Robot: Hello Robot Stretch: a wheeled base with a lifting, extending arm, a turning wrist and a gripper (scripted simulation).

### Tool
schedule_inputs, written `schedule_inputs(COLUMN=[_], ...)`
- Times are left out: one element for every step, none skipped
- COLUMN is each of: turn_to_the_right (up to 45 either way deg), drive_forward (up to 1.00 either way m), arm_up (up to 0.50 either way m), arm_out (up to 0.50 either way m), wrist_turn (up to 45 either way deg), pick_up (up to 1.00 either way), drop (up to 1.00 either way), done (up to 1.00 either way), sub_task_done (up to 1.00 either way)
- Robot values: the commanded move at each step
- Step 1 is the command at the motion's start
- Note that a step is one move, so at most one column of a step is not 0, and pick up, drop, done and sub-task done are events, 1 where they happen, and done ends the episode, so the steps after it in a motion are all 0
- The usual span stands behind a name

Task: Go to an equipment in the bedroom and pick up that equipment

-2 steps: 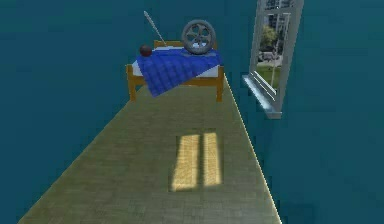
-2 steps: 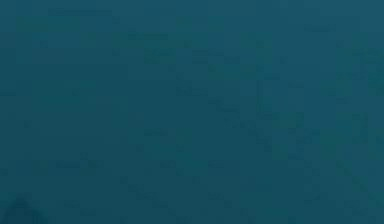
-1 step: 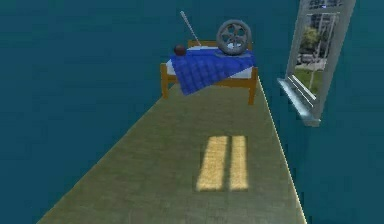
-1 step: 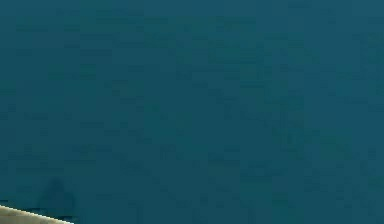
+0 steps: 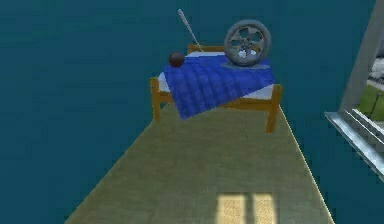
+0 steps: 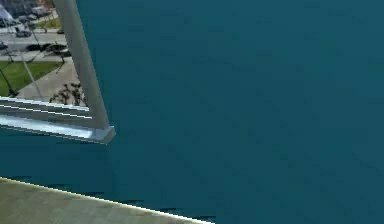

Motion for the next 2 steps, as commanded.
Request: schedule_inputs(turn_to_the_right=[0.0, 0.0], drive_forward=[1.00, 1.00], arm_up=[0.00, 0.00], arm_out=[0.00, 0.00], wrist_turn=[0.0, 0.0], pick_up=[0.00, 0.00], drop=[0.00, 0.00], done=[0.00, 0.00], sub_task_done=[0.00, 0.00])
